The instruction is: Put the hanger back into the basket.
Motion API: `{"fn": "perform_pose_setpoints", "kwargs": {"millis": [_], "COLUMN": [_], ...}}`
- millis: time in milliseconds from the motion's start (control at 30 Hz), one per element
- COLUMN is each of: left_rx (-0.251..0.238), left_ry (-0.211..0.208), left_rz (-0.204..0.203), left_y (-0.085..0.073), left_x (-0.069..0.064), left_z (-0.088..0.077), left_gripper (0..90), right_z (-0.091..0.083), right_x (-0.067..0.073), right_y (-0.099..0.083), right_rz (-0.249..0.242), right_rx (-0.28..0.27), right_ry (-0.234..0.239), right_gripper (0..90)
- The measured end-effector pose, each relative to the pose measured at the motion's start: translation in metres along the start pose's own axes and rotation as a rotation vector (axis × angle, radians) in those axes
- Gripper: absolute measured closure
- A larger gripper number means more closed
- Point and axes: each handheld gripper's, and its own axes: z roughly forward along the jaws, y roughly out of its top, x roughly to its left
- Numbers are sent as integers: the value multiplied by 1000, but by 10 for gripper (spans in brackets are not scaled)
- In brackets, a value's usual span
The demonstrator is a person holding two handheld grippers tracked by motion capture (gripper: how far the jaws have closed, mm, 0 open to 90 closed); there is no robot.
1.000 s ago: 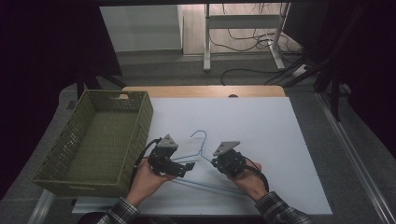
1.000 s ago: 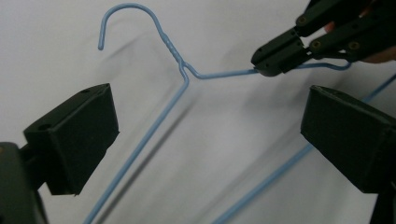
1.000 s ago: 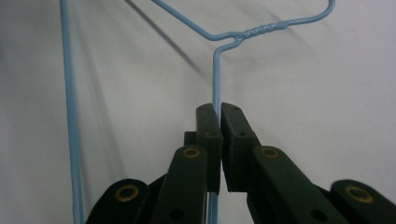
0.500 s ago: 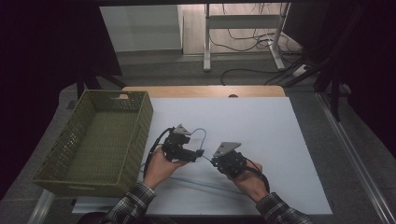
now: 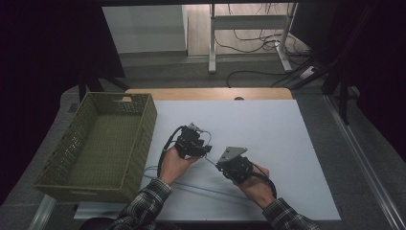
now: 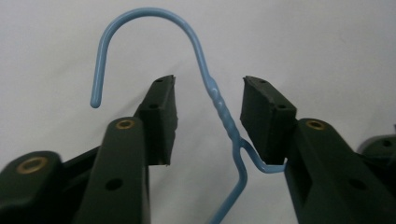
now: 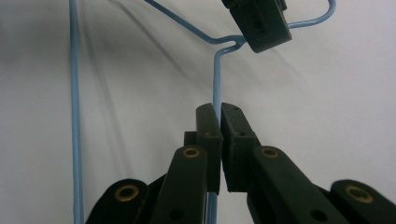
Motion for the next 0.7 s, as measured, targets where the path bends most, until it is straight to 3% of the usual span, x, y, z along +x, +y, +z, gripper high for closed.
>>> {"fn": "perform_pose_setpoints", "kwargs": {"millis": [167, 300, 533, 600, 700], "left_rx": [12, 39, 39, 35, 9], "left_ry": [-19, -24, -33, -43, -94], "left_rz": [-39, -43, -73, -99, -161], "left_y": [1, 2, 2, 2, 0], "left_x": [1, -1, -5, -5, -4], "left_z": [4, 6, 5, 3, 1], "left_gripper": [603, 636, 762, 780, 812], "right_z": [-1, 0, 2, 3, 6], "right_x": [1, 1, 0, 0, -1], "right_y": [0, 0, -1, -2, -4], "right_rz": [-10, -14, -9, -1, 14], "right_rx": [-2, -1, 12, 18, 40], "right_ry": [-4, -4, 1, 6, 16], "right_gripper": [868, 868, 866, 865, 854]}}
